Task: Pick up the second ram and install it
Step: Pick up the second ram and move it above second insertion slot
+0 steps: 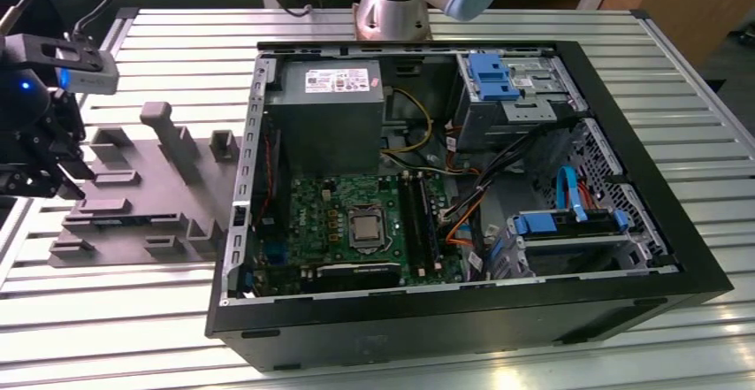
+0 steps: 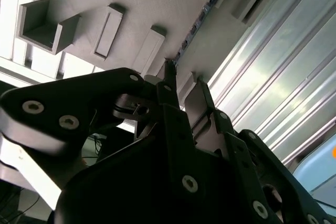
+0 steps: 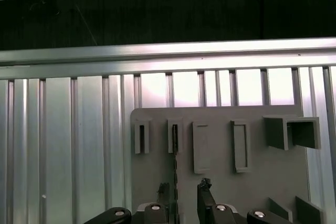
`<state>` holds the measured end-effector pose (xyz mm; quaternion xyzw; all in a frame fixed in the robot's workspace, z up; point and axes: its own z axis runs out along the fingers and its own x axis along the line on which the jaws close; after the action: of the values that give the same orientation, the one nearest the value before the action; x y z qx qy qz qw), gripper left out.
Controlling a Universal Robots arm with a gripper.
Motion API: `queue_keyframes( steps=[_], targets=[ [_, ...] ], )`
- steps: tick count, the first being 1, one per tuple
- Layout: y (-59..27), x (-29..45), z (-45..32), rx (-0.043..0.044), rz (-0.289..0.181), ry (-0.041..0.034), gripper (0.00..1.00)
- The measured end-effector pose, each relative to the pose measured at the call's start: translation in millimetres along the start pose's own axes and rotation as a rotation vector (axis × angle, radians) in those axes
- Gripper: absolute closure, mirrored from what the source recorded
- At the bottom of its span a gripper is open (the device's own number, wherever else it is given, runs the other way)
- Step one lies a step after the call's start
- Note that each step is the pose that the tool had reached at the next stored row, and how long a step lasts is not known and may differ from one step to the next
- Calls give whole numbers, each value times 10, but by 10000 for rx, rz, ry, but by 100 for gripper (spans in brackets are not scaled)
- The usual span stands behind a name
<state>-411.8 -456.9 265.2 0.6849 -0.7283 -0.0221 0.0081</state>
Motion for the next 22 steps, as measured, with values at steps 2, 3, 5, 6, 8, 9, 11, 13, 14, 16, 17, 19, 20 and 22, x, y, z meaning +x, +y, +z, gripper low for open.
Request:
queue_keyframes(
  steps=[2, 3, 5, 6, 8, 9, 11, 13, 14, 16, 17, 19, 20, 22],
  targets=[
    [-2, 4, 30, -1, -3, 0, 65],
    [-3, 6, 44, -1, -4, 1, 65],
    [-4, 11, 73, 0, -6, 0, 65],
    [-5, 14, 87, 0, -6, 0, 65],
    [-7, 22, 111, -1, -7, 1, 65],
    [-7, 26, 122, -1, -6, 1, 65],
    [-9, 35, 153, 1, -6, 0, 65],
    [-10, 44, 161, -2, -6, 2, 65],
    [-10, 44, 161, -2, -5, 2, 65],
    [-10, 44, 161, -1, -5, 1, 65],
    [-10, 45, 163, 0, -6, 0, 65],
    [-11, 46, 178, 1, -6, -1, 65],
    [-11, 46, 189, 0, -6, 0, 65],
    [-13, 46, 222, 0, -6, 0, 65]
  ],
)
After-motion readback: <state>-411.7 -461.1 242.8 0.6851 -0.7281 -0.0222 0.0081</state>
